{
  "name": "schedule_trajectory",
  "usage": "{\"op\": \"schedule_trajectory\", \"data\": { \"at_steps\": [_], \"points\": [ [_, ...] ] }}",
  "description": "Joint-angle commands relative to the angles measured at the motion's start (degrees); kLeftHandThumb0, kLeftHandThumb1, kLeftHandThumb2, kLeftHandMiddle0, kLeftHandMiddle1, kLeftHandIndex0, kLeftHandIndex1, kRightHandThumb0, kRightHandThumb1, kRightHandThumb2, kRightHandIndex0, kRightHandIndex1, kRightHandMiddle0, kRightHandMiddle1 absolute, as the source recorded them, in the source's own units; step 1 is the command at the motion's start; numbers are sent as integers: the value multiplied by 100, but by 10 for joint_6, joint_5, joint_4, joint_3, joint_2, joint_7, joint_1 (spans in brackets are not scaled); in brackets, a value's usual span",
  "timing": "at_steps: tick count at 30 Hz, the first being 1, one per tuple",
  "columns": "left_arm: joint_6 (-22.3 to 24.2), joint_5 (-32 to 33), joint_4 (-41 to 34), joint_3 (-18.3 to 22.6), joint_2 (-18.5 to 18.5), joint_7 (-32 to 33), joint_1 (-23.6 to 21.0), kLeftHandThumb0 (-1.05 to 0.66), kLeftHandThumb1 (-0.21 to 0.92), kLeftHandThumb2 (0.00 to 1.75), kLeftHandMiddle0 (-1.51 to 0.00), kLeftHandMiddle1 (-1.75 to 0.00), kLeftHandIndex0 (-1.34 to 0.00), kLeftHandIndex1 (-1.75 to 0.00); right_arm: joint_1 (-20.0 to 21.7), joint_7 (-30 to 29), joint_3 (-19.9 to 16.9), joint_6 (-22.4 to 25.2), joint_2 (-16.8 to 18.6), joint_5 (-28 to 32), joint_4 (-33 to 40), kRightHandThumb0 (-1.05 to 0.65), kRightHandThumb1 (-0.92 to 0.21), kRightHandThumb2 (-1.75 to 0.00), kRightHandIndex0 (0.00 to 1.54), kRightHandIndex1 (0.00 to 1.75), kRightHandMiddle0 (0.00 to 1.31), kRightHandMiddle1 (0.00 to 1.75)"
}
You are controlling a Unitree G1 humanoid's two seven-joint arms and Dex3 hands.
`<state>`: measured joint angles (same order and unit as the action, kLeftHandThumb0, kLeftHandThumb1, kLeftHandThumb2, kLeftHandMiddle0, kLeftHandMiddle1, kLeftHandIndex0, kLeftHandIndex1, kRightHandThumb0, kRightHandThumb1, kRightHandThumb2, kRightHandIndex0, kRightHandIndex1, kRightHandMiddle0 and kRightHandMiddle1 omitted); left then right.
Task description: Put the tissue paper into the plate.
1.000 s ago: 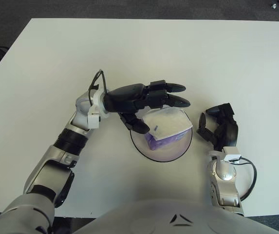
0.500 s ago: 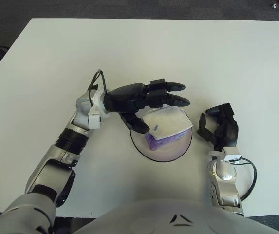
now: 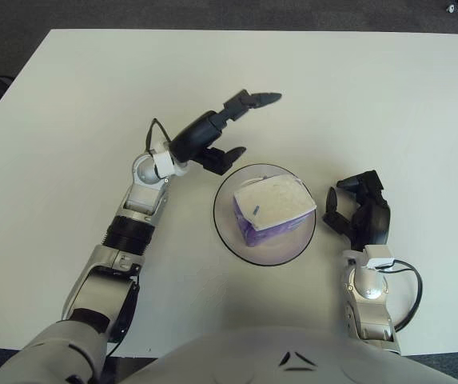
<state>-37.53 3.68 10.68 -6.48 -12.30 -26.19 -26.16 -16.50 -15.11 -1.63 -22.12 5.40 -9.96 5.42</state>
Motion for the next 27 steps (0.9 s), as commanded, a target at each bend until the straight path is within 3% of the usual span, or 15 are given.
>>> {"op": "schedule_trajectory", "data": {
  "at_steps": [1,5,7,9,13,16,18,27],
  "points": [
    [-12,-36,-5,31,29,74,8,-63,72,111,-12,-137,-1,-146,-30,8,-1,30,-1,7,-36,-41,-54,-104,50,153,43,175],
    [-7,-44,32,56,40,121,-4,-58,68,119,-21,-152,-6,-164,-29,9,-2,31,-1,6,-36,-41,-54,-104,50,153,43,175],
    [-5,-50,59,71,43,148,-10,-45,76,89,-28,-152,-17,-170,-29,9,-2,32,-1,6,-36,-41,-54,-104,50,153,43,175],
    [-6,-61,73,78,46,168,-14,-42,73,86,-34,-155,-25,-172,-28,10,-3,33,-1,5,-36,-42,-54,-104,50,153,44,175],
    [9,-87,81,95,66,235,-20,-41,62,95,-48,-171,-37,-174,-28,12,-2,30,-3,5,-37,-42,-54,-105,50,154,44,175],
    [8,-87,86,93,67,244,-23,-41,59,99,-52,-173,-40,-174,-25,13,-3,30,-3,5,-40,-42,-54,-105,50,154,44,175],
    [16,-38,99,95,78,223,-27,-41,58,99,-54,-174,-40,-175,-25,12,-3,30,-3,5,-39,-42,-53,-105,50,154,44,175],
    [-4,22,151,105,93,195,3,-39,64,91,-60,-175,-36,-175,-22,9,-2,36,-1,-1,-39,-42,-52,-107,49,156,45,175]
  ]
}}
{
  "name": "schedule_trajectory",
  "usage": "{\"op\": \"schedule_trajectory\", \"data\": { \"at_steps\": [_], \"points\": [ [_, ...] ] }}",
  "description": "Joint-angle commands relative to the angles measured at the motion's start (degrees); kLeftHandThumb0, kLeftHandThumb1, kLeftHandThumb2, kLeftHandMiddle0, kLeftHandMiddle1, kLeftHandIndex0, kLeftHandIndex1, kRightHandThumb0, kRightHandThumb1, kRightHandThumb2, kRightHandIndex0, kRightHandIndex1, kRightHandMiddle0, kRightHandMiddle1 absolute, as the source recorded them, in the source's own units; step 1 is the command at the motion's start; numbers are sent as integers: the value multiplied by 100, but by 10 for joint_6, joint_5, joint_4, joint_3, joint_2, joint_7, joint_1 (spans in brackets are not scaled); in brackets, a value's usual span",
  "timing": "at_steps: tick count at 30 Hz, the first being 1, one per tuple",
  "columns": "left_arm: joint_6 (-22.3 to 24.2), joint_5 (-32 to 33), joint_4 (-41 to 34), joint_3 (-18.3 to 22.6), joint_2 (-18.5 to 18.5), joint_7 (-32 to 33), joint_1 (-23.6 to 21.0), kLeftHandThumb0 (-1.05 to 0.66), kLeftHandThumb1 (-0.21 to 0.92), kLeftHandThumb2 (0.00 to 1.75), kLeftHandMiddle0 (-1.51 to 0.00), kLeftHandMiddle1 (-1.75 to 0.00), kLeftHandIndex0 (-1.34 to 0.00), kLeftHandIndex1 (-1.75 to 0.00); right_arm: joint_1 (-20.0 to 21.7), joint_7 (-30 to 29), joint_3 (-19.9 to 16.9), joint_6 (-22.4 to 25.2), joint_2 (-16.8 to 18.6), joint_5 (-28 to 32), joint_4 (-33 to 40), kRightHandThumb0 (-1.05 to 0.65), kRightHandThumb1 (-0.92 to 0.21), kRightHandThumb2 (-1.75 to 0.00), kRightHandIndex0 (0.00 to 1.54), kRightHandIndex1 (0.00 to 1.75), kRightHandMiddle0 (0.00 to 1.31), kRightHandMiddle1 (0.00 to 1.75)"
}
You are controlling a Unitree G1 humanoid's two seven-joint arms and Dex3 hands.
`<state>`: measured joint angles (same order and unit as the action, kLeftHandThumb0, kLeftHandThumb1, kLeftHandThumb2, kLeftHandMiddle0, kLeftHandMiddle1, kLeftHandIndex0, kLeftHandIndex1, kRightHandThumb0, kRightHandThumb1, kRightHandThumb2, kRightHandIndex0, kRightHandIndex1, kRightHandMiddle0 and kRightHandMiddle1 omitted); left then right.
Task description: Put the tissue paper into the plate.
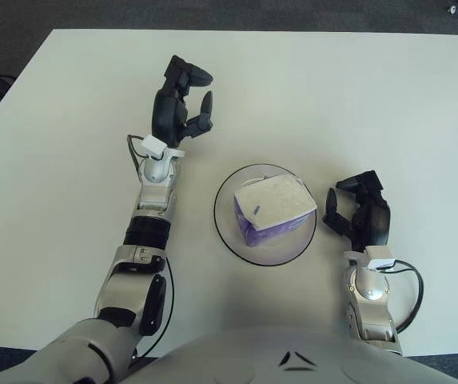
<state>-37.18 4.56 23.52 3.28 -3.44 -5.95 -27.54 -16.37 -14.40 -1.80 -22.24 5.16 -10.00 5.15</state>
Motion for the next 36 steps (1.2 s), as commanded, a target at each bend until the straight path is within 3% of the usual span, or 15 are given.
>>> {"op": "schedule_trajectory", "data": {
  "at_steps": [1,8,20,22,25,30,36],
  "points": [
    [-8,16,29,8,8,-8,19,-39,65,91,-60,-175,-36,-175,-23,2,0,37,1,-1,-37,-42,-52,-107,48,156,45,175],
    [13,47,51,17,28,-13,31,-40,62,94,-63,-175,-38,-175,-21,-1,0,32,3,-1,-40,-42,-51,-109,50,157,46,175],
    [131,119,7,45,64,-4,71,-43,48,111,-70,-175,-48,-175,-18,2,1,32,3,3,-42,-42,-51,-108,52,154,46,175],
    [144,122,-2,47,68,1,81,-22,34,127,-67,-175,-54,-169,-17,3,1,32,3,3,-44,-42,-51,-109,52,154,46,175],
    [162,126,-14,51,75,3,94,-8,23,138,-65,-175,-60,-163,-16,4,1,28,2,3,-48,-42,-50,-109,52,153,46,175],
    [187,142,-28,57,87,0,111,-2,21,140,-62,-175,-64,-158,-13,7,1,25,-1,5,-53,-42,-51,-108,52,153,46,175],
    [204,170,-38,71,113,4,132,-1,26,134,-54,-175,-63,-158,-6,8,-1,21,-3,4,-60,-42,-52,-107,52,152,45,175]
  ]
}}
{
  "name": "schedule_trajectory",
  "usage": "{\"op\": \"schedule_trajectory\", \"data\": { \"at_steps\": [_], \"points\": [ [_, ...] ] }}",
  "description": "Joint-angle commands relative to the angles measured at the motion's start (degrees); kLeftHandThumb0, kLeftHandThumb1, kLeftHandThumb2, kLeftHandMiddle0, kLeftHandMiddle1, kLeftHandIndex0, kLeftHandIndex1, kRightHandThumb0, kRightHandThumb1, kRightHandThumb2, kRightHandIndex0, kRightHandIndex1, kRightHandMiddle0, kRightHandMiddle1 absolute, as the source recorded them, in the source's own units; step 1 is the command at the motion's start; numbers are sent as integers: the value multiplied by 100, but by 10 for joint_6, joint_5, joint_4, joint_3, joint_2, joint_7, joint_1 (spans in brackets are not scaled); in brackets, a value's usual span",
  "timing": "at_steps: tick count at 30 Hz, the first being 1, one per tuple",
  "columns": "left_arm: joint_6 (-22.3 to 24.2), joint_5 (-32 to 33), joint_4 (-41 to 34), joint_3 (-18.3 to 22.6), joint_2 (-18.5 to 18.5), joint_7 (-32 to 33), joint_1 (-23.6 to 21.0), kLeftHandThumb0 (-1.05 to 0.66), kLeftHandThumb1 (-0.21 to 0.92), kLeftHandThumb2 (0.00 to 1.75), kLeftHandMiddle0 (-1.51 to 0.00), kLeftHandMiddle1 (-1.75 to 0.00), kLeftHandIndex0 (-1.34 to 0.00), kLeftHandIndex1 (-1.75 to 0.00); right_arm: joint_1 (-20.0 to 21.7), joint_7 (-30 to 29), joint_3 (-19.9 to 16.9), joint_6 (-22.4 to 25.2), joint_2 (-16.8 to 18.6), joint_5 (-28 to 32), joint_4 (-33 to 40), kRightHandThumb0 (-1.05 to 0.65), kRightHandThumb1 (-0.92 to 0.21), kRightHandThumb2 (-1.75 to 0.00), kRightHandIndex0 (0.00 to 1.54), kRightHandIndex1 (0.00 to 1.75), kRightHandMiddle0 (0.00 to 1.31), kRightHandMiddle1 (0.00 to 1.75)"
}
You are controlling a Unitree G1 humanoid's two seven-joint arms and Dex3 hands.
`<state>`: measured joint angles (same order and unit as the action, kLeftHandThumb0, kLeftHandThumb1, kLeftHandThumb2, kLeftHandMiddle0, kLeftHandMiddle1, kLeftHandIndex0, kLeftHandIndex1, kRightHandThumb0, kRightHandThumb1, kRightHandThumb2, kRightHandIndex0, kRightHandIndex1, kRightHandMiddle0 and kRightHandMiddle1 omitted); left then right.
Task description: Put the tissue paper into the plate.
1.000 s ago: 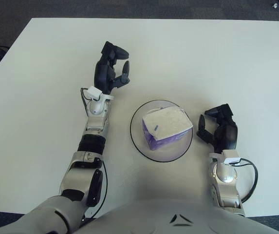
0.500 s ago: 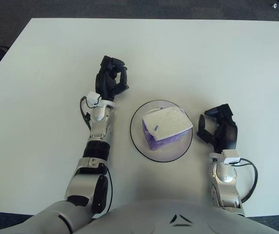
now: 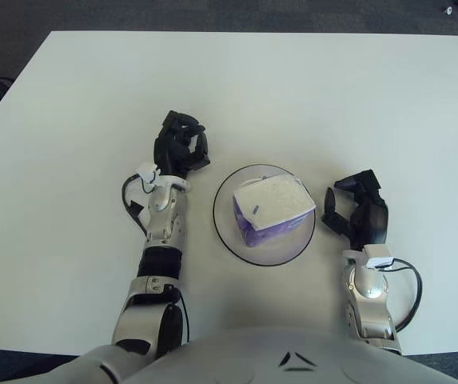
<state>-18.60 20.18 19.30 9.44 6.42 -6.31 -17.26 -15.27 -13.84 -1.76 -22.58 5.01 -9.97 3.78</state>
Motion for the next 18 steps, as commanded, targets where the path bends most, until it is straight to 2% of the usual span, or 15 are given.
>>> {"op": "schedule_trajectory", "data": {
  "at_steps": [1,11,18],
  "points": [
    [19,14,4,10,15,8,30,-1,27,133,-53,-175,-62,-158,-17,3,-2,24,-2,4,-47,-42,-52,-107,52,152,45,175],
    [28,24,1,20,37,16,65,-1,30,131,-47,-175,-59,-164,-12,10,1,4,-2,8,-57,-42,-51,-108,54,153,46,175],
    [23,30,9,16,44,4,93,-1,32,131,-46,-175,-55,-169,-9,12,0,8,-2,7,-57,-42,-52,-107,55,153,45,175]
  ]
}}
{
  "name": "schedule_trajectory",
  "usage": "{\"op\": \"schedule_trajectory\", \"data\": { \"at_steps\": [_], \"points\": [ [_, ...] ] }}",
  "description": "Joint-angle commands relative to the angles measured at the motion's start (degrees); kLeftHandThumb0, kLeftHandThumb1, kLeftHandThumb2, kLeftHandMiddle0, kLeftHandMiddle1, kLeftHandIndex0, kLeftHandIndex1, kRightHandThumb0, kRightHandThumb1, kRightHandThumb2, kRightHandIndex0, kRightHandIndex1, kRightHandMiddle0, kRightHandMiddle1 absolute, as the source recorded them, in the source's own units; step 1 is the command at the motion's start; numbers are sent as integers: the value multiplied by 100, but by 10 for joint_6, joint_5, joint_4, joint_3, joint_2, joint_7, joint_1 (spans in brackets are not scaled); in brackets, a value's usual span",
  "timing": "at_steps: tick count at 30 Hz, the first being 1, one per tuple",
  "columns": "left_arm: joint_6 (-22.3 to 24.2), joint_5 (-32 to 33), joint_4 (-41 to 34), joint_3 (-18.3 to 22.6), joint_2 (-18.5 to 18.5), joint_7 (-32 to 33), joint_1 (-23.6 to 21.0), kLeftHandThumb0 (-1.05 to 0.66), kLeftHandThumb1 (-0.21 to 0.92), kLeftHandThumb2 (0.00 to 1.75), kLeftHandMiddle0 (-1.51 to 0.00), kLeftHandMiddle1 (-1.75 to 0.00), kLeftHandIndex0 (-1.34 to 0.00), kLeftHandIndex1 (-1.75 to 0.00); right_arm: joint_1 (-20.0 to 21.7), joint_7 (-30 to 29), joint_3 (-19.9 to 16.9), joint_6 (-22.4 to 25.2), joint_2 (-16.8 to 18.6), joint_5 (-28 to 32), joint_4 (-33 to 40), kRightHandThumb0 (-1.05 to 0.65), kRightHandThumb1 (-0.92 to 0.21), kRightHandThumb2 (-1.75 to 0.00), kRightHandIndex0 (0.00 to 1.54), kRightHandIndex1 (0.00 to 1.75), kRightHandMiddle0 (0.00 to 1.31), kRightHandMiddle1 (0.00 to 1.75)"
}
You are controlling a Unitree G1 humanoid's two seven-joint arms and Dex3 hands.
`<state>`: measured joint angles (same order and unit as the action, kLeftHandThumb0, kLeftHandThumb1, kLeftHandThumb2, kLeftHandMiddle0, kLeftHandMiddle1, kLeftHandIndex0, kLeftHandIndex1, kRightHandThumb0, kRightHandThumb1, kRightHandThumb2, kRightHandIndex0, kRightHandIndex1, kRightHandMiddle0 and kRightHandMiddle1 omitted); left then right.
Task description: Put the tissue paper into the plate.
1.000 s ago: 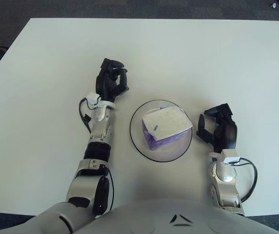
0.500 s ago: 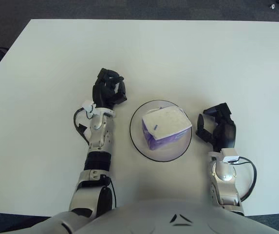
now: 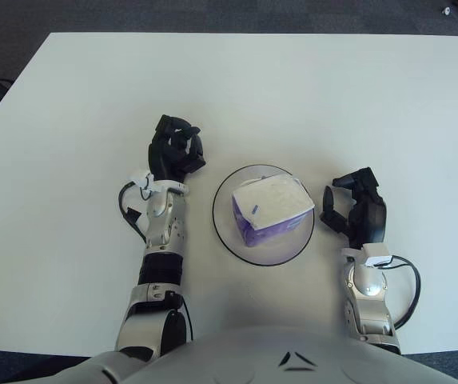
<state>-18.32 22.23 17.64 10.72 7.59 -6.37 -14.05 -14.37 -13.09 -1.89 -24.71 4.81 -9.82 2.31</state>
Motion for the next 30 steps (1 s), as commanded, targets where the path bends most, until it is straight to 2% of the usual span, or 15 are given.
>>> {"op": "schedule_trajectory", "data": {
  "at_steps": [1,14,30],
  "points": [
    [20,10,25,3,32,4,62,-1,32,130,-46,-175,-55,-169,-18,5,1,30,0,6,-42,-42,-52,-107,55,153,45,175],
    [67,-4,-33,-25,32,38,119,-1,29,136,-53,-175,-51,-172,-18,9,-1,46,2,8,-34,-42,-53,-106,54,150,44,175],
    [55,-45,-27,-44,9,43,151,-1,23,142,-60,-171,-53,-175,-18,8,-1,54,5,9,-27,-42,-53,-106,53,151,44,175]
  ]
}}
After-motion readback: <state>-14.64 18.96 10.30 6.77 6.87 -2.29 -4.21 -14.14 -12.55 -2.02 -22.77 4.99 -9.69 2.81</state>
